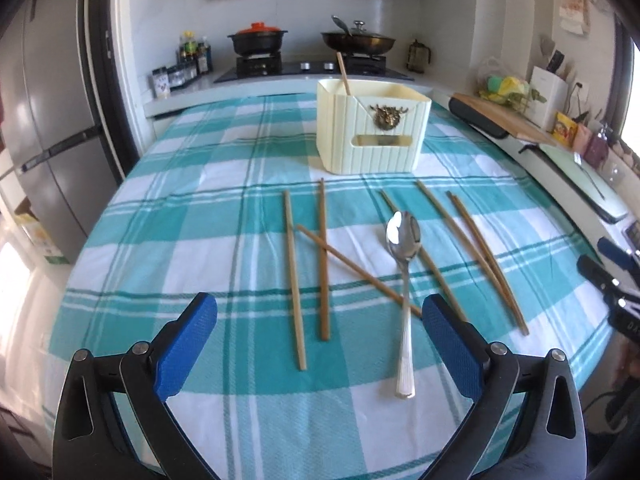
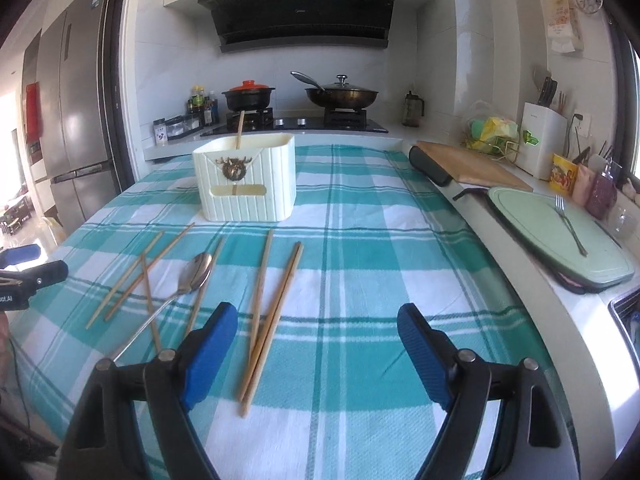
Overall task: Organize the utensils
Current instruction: 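Move both grippers back over the remaining chopsticks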
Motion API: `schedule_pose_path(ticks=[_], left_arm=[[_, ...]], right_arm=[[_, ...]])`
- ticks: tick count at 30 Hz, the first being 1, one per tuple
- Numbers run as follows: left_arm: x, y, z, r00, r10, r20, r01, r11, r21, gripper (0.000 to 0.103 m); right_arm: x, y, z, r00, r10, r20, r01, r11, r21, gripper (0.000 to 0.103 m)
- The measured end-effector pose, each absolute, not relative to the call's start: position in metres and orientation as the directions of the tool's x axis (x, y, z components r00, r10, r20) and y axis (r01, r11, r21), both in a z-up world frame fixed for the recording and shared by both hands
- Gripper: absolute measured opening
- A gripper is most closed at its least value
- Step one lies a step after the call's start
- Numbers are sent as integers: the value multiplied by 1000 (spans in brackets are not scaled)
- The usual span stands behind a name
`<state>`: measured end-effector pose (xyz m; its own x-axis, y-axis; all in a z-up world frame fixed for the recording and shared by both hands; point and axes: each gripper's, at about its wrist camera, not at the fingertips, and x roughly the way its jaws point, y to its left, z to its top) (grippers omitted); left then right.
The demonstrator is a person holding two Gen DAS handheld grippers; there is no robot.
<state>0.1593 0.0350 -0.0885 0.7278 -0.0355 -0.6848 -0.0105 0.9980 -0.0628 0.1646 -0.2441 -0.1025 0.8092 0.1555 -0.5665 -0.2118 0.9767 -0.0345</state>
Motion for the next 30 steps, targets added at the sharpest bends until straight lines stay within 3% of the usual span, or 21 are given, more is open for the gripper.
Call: schedule_pose_path(ticks=[3, 11, 18, 29, 30], left_arm=[[153, 39, -93, 725, -79, -685, -22, 990, -137, 102], [145, 41, -92, 746, -24, -665, -44, 995, -85, 102], [146, 61, -103, 723, -14, -690, -108, 985, -133, 102], [156, 79, -129, 652, 57, -756, -182, 980, -83, 102], [156, 79, -130, 647, 63, -760, -184, 980, -75, 102]], right_arm=[[158, -240, -103, 797, 200, -570, -255, 967, -17, 84], [156, -223, -102, 767, 247, -592, -319, 948, -17, 84], [157, -238, -107, 770, 200, -606, -253, 967, -3, 84], [180, -249, -130, 685, 169, -709, -179, 982, 62, 83], [182, -249, -132, 677, 174, -715, -180, 981, 69, 80]])
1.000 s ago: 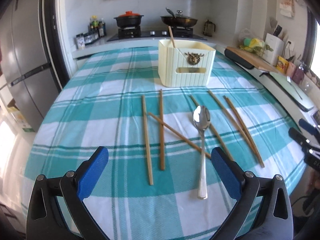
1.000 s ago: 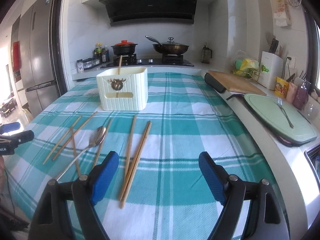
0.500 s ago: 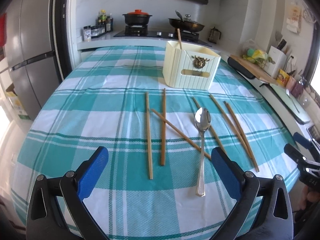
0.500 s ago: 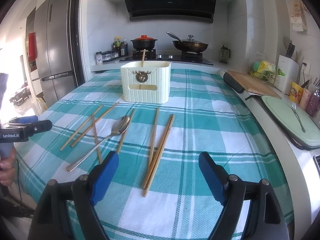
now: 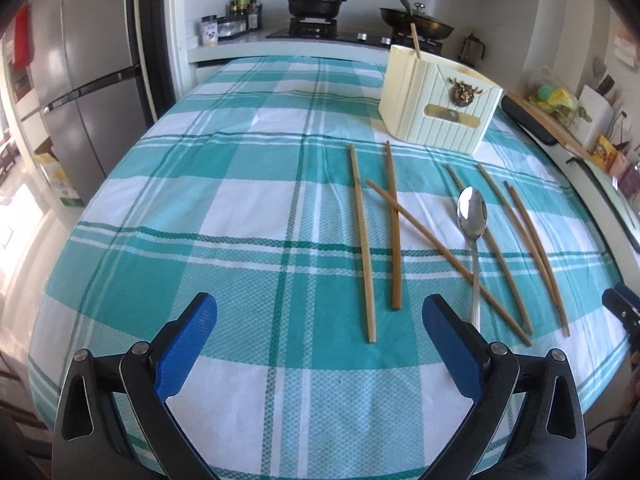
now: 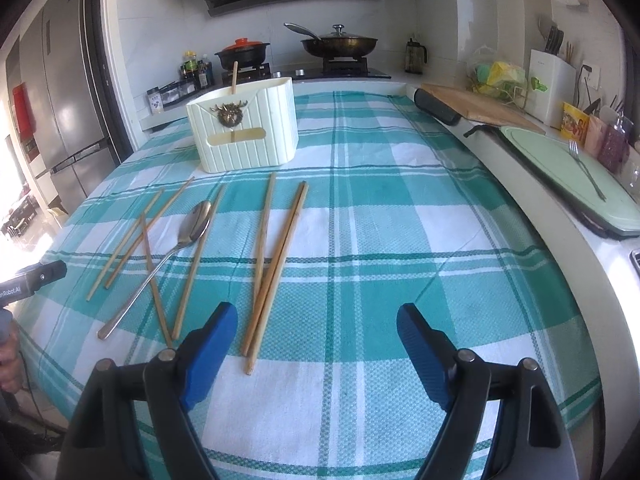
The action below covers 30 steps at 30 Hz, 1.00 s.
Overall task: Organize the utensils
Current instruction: 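Move both grippers back over the remaining chopsticks, then grasp a chopstick with the right gripper while the left grasps another chopstick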
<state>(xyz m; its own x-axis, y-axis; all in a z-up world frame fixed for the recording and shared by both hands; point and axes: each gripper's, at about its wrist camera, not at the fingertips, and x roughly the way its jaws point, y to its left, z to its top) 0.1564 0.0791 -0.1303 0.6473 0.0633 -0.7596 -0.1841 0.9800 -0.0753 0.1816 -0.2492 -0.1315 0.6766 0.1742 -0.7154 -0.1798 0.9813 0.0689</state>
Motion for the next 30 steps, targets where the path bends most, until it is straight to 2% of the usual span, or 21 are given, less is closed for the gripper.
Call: schedule_pose_path(ticks=[1, 3, 6, 11, 16, 20, 23, 30], left_arm=[[156, 79, -132, 643, 67, -763, -186, 980, -70, 102], [157, 78, -135, 637, 69, -768, -187, 980, -67, 102], [158, 77, -136, 632, 67, -772, -184, 981, -66, 102], [169, 82, -137, 624, 66, -778, -185, 981, -65, 102], [193, 86, -142, 606, 78, -792, -196, 979, -53, 102], [202, 87, -146, 598, 97, -796, -202, 979, -32, 102], [204, 89, -147, 597, 100, -796, -205, 978, -30, 102], [207, 90, -149, 596, 110, -795, -210, 978, -22, 102]], right_arm=[[183, -248, -133, 668, 176, -723, -182, 981, 70, 76], [186, -246, -137, 645, 178, -743, -191, 979, 68, 56], [190, -243, -143, 616, 190, -765, -203, 976, 79, 36], [199, -236, -144, 595, 222, -773, -224, 969, 106, 30], [215, -225, -144, 587, 243, -772, -249, 962, 114, 28], [233, -223, -149, 571, 254, -780, -240, 961, 138, 21], [244, -221, -151, 556, 280, -783, -239, 956, 172, 20], [268, -215, -170, 511, 241, -825, -226, 964, 142, 10]])
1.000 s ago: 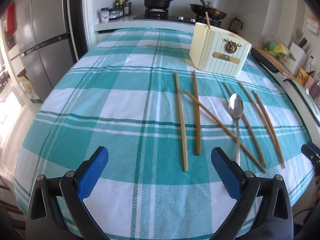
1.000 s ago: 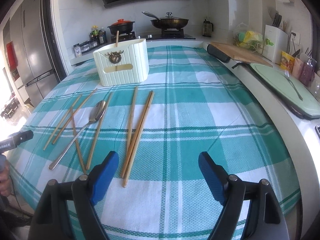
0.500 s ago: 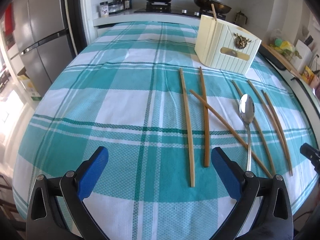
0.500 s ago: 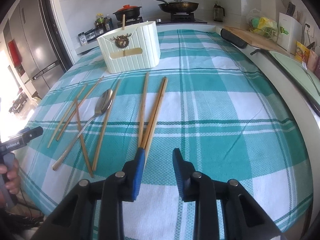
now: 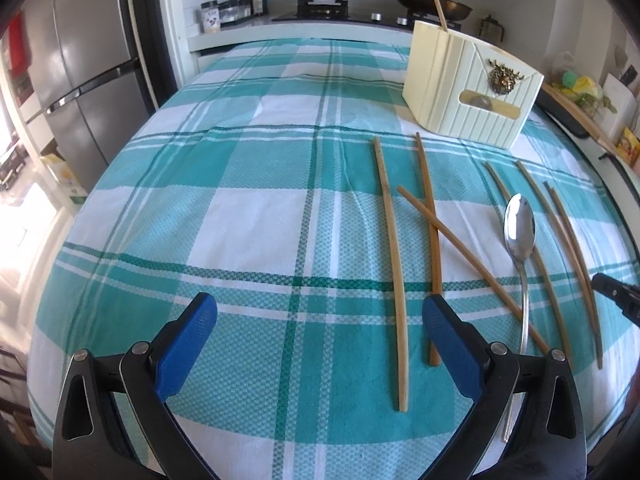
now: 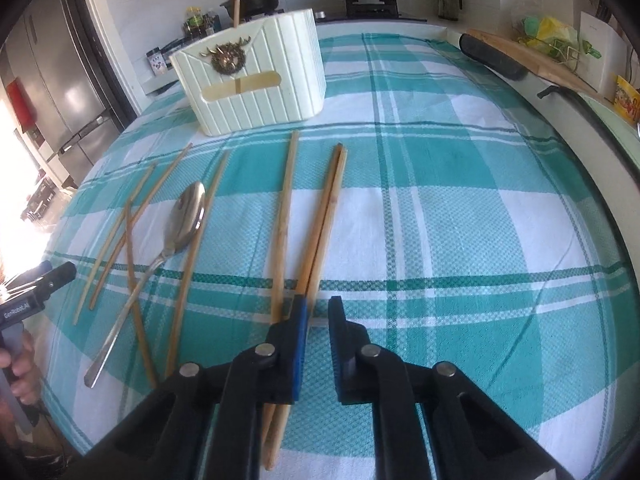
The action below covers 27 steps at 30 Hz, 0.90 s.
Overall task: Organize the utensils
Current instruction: 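Grasp a chopstick with the right gripper while the left grasps another chopstick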
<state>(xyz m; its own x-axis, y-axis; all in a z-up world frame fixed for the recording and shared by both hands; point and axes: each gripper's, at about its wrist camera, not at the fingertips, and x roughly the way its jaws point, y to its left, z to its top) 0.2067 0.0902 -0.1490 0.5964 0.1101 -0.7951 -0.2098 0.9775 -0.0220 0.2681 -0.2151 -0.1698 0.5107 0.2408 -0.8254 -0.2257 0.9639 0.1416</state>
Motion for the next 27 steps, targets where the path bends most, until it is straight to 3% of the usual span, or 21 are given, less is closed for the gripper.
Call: schedule_pose_path(ticks=[9, 22, 24, 26, 27], left_arm=[[215, 92, -154, 591, 119, -798, -210, 978, -10, 102], [240, 88, -165, 558, 88, -825, -159, 987, -2, 102], [250, 86, -167, 551, 73, -831, -137, 991, -3, 100], [259, 85, -171, 540, 55, -840, -115, 993, -10, 87], [266, 85, -172, 537, 48, -842, -107, 994, -12, 87]], right_arm=[[272, -205, -171, 444, 257, -859, -266, 953, 147, 10], [276, -199, -172, 443, 160, -882, -257, 965, 45, 7], [277, -199, -172, 440, 161, -883, -261, 964, 46, 7], [280, -200, -172, 440, 165, -883, -263, 964, 50, 7], [283, -200, -172, 439, 169, -883, -264, 963, 53, 8]])
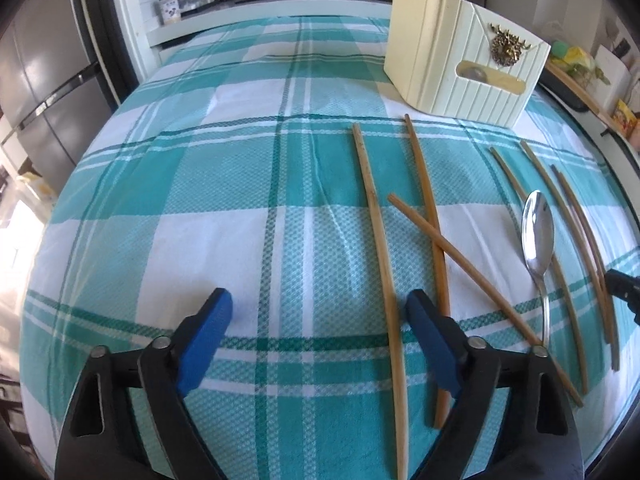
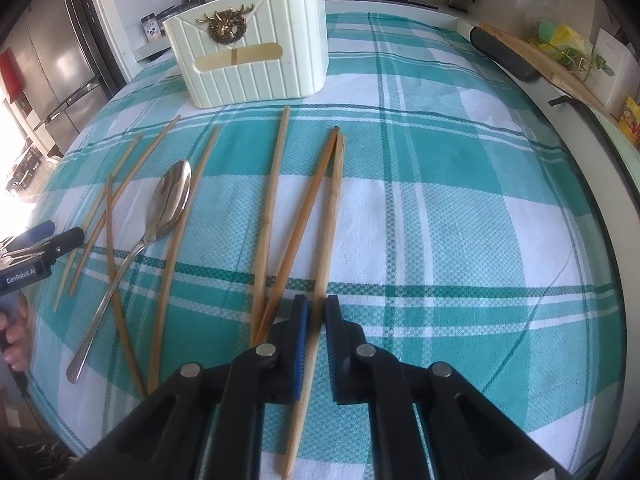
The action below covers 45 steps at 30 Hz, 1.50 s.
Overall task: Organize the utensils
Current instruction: 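Grasp a chopstick with the right gripper while the left grasps another chopstick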
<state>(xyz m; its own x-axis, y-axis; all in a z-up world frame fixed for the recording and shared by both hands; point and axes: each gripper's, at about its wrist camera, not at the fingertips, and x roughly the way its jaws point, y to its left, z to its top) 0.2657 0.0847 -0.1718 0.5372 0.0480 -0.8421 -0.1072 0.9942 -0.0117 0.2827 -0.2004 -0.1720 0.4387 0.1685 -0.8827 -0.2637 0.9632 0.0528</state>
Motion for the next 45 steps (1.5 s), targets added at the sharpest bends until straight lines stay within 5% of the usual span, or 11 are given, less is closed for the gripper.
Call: schedule_pose_path(ticks=[10, 21, 31, 33, 37, 39, 45], left_arm=[[320, 81, -170, 537, 23, -843, -48, 999, -3, 67], [341, 84, -170, 526, -3, -851, 1, 1000, -3, 67], [373, 91, -166, 503, -44, -863, 40, 999, -27, 50], [375, 86, -166, 500, -40, -865, 55, 998, -14, 42], [375, 71, -164, 504, -57, -862, 101, 995, -7, 10], [376, 66, -163, 516, -49, -855, 108, 994, 8, 6], [370, 70, -143, 563, -58, -825, 80, 997, -15, 3]], right_arm=[[333, -194, -173, 418, 200, -886, -313, 947, 66, 10], [384, -180, -173, 371, 198, -907, -352, 934, 60, 23], [439, -160, -173, 381, 165, -910, -389, 921, 5, 23], [446, -157, -174, 372, 162, -914, -396, 918, 2, 23], [456, -152, -174, 377, 156, -913, -408, 913, -13, 20], [461, -153, -174, 382, 164, -910, -410, 912, -7, 9], [457, -171, -157, 428, 274, -861, -400, 912, 91, 7]])
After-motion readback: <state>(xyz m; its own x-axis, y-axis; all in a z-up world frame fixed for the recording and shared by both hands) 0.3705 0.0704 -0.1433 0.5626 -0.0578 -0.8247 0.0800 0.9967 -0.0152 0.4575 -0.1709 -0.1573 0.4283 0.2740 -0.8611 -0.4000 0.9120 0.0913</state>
